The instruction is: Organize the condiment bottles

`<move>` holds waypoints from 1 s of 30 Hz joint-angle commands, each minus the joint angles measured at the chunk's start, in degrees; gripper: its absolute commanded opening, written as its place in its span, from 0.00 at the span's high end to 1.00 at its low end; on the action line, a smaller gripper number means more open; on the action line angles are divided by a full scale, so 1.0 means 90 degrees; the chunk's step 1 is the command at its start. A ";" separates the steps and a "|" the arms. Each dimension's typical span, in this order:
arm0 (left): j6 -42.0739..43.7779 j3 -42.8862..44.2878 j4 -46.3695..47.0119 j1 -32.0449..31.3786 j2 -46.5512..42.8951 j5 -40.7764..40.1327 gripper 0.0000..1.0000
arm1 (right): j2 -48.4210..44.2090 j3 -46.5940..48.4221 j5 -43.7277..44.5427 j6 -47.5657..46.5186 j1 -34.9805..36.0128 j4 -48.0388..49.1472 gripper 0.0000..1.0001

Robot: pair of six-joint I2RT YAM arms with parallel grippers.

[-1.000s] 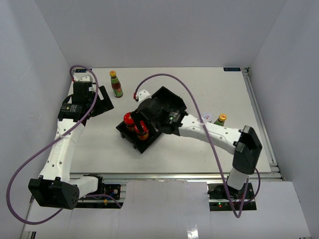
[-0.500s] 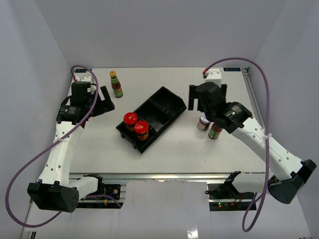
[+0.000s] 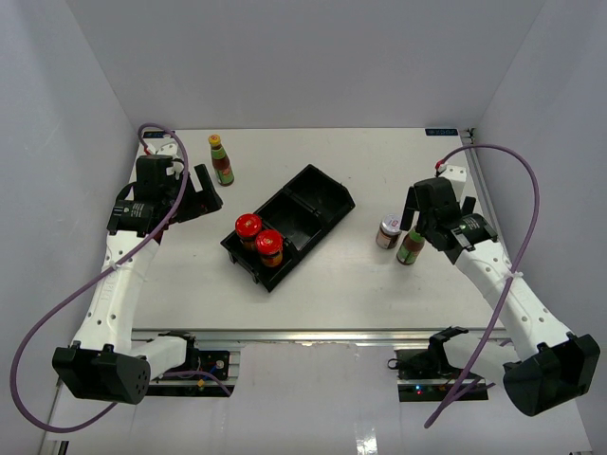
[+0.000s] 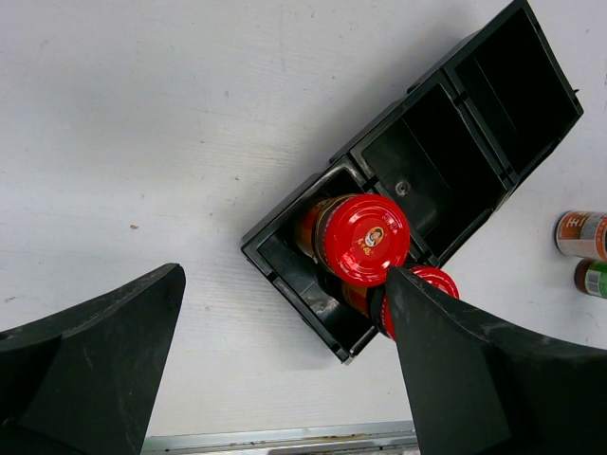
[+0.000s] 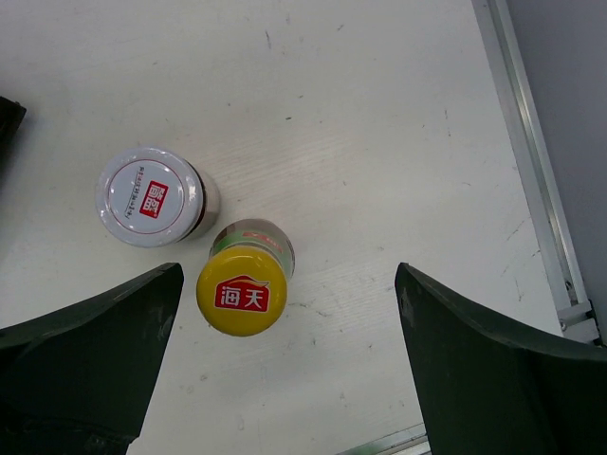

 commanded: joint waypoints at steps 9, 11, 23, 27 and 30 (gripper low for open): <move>-0.0020 -0.0181 0.0080 0.0039 -0.0175 0.0063 0.02 | -0.0020 -0.0726 -0.0525 -0.0351 -0.0125 0.1355 0.16; -0.0007 -0.0172 0.0062 0.0039 -0.0170 0.0035 0.02 | 0.0038 -0.0750 -0.0460 -0.0397 -0.0125 0.1402 0.19; 0.0011 -0.0029 0.0050 0.0039 -0.0030 0.0027 0.02 | 0.0155 -0.0756 -0.0335 -0.0532 -0.0125 0.1514 0.48; -0.0006 0.0013 0.0052 0.0039 0.0004 0.0044 0.02 | 0.0129 -0.0638 -0.0249 -0.0576 -0.0115 0.1302 0.64; -0.0042 0.0045 0.0052 0.0039 0.0011 0.0077 0.02 | 0.0087 -0.0484 -0.0131 -0.0646 -0.0125 0.1123 0.85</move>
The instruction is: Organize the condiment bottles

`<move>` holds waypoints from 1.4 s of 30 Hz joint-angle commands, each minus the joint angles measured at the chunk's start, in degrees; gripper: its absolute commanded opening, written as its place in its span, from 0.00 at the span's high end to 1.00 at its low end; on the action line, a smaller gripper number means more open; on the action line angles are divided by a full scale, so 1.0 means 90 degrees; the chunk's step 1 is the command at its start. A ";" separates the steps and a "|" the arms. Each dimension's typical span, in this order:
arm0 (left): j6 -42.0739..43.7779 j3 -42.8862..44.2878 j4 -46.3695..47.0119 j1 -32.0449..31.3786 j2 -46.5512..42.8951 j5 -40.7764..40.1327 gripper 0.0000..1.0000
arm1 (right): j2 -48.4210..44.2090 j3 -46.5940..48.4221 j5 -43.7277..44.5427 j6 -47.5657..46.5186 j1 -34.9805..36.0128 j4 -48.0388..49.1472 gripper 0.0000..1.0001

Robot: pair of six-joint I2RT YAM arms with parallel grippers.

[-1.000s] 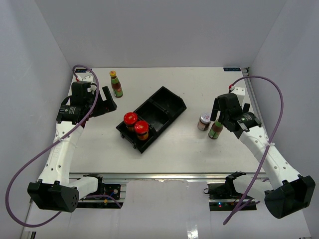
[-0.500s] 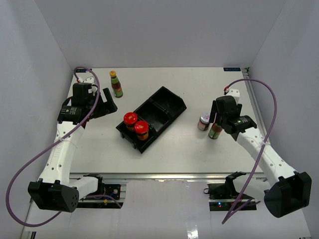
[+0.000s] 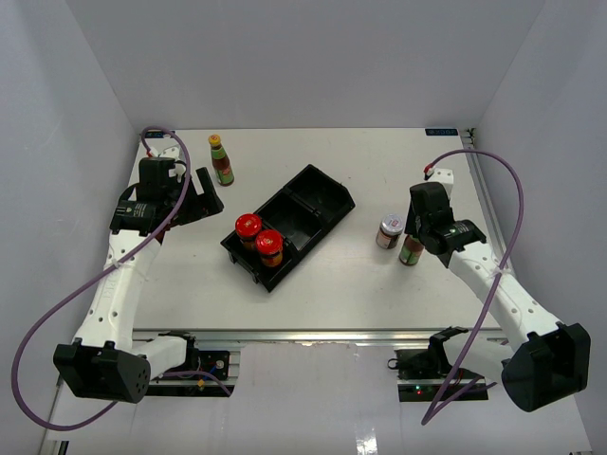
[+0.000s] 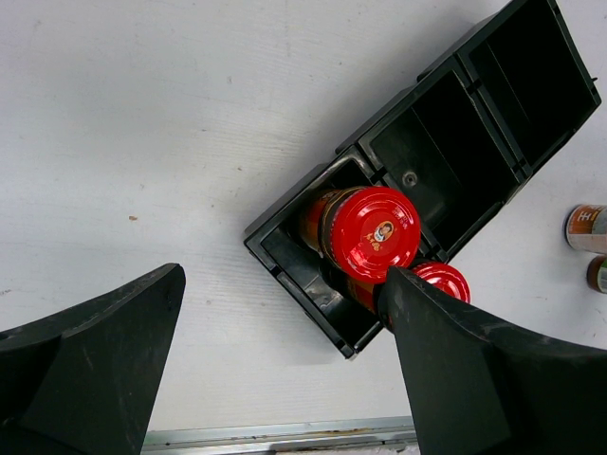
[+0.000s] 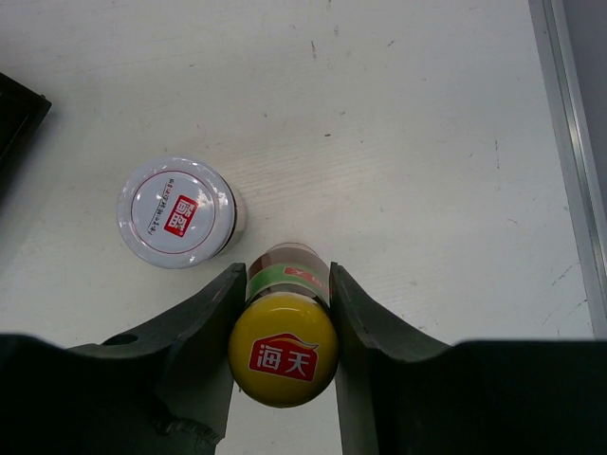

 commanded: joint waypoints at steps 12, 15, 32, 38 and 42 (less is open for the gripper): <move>-0.0084 0.0336 0.0228 0.0039 0.0189 0.0140 0.02 | -0.0274 0.2263 0.0178 -0.0498 -0.0015 -0.1363 0.92; -0.0148 0.0435 0.0402 0.0039 0.0388 0.0247 0.02 | -0.0133 0.2924 -0.0264 -0.0690 -0.0018 -0.1444 0.92; -0.0085 0.1662 0.0639 0.0103 0.1668 -0.0237 0.02 | 0.2198 0.5332 -0.1930 -0.1287 0.0661 -0.0364 0.92; -0.0089 0.2272 0.0676 0.0245 0.2258 -0.0634 0.02 | 0.2860 0.5281 -0.2195 -0.1396 0.0988 0.0607 0.92; -0.0060 0.2330 0.1064 0.0264 0.2365 -0.0559 0.02 | 0.3277 0.5348 -0.2463 -0.1448 0.1010 0.1070 0.92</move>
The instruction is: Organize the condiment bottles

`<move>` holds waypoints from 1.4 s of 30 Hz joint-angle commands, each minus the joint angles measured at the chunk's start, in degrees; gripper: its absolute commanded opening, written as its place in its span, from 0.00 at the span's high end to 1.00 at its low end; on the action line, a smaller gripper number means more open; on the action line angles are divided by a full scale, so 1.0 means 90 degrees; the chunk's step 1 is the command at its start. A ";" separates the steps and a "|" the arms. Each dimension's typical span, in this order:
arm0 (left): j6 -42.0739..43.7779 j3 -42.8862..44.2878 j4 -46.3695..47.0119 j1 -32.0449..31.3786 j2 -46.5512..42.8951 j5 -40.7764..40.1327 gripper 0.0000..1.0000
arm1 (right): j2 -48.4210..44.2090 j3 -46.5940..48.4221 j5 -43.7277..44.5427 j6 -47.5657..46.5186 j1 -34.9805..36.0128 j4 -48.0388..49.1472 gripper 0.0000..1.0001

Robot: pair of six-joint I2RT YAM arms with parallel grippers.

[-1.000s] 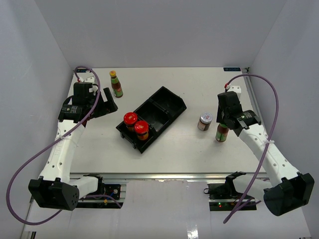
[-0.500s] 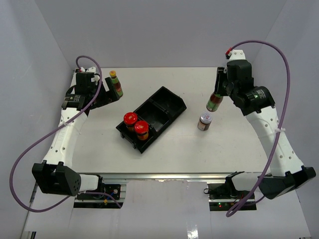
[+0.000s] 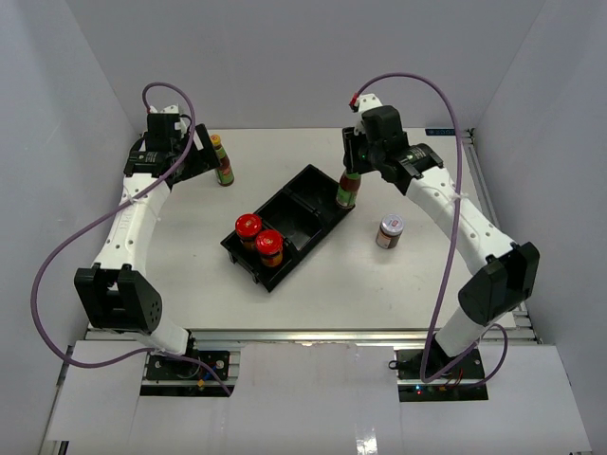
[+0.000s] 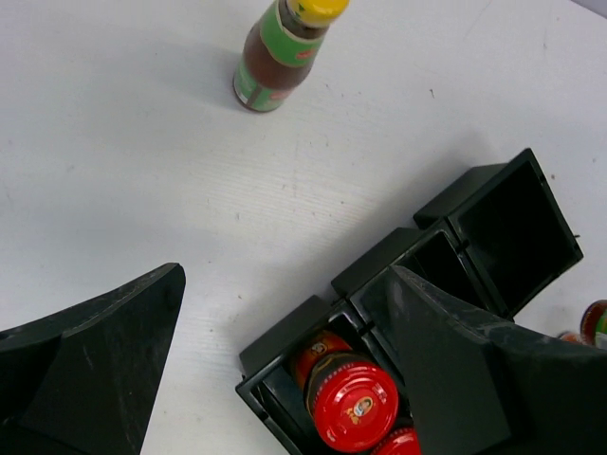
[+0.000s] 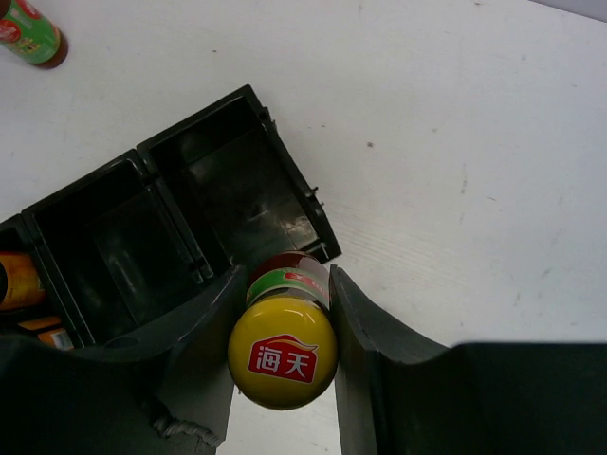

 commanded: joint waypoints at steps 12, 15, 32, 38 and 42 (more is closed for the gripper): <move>0.0387 0.0618 0.1397 0.0051 0.0457 0.0073 0.02 | 0.0952 0.0386 -0.0985 -0.0391 0.0039 0.2514 0.92; 0.0443 0.0613 0.1596 0.0077 0.0585 0.0176 0.02 | 0.0977 0.0156 -0.1095 -0.0571 0.0031 0.2827 0.92; 0.0364 0.0622 0.1957 0.0270 0.1010 0.0576 0.02 | 0.1320 -0.0447 -0.0990 -0.0708 0.0030 0.3283 0.92; 0.0227 0.0763 0.1967 0.0335 0.1258 0.0501 0.02 | 0.0959 -0.1227 -0.0917 -0.0696 0.0032 0.3694 0.92; 0.0168 0.0829 0.2115 0.0335 0.1484 0.0516 0.02 | 0.0921 -0.1528 -0.0917 -0.0708 0.0033 0.3972 0.92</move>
